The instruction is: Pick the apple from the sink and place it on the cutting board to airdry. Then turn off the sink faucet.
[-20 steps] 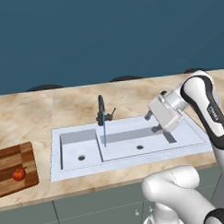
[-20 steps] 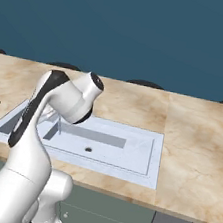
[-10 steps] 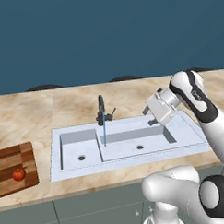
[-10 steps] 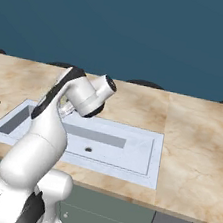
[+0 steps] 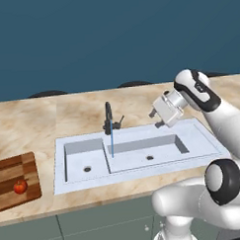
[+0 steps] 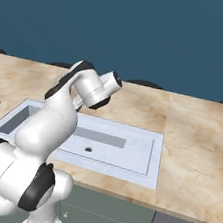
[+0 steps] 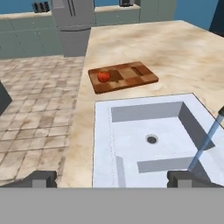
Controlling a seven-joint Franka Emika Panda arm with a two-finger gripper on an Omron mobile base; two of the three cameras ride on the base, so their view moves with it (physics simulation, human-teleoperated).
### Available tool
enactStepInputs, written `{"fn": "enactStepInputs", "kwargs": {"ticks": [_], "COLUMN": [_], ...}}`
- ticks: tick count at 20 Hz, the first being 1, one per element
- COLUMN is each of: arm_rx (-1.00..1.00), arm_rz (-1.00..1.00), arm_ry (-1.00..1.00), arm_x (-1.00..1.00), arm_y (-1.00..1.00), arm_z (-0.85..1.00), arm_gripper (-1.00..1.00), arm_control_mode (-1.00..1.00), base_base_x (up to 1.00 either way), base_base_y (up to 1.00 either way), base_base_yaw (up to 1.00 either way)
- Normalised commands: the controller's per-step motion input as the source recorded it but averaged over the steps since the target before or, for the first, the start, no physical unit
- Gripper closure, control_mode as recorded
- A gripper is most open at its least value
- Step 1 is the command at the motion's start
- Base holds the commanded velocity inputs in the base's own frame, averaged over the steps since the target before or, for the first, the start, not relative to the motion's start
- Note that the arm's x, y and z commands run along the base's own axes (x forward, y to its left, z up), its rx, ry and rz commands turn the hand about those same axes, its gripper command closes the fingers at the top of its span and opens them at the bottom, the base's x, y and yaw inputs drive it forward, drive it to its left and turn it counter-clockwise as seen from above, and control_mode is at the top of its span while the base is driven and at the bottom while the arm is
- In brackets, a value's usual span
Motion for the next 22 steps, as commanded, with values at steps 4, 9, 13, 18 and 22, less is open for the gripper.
{"fn": "enactStepInputs", "kwargs": {"ticks": [4,9,13,18,22], "arm_rx": [0.05,0.11,0.12,0.10,0.06], "arm_rz": [0.00,0.00,0.01,0.00,0.00], "arm_ry": [0.00,-0.02,-0.05,-0.01,0.00], "arm_x": [0.34,0.34,0.33,0.36,0.32], "arm_y": [0.00,0.00,0.00,0.00,0.00], "arm_z": [-0.27,-0.25,-0.08,-0.02,-0.16], "arm_gripper": [-1.00,-1.00,-1.00,-1.00,-1.00], "arm_control_mode": [-1.00,-1.00,-1.00,-1.00,-1.00], "base_base_x": [0.00,0.00,0.00,0.00,0.00], "base_base_y": [0.00,0.00,0.00,0.00,0.00], "base_base_yaw": [0.00,0.00,0.00,0.00,0.00]}}
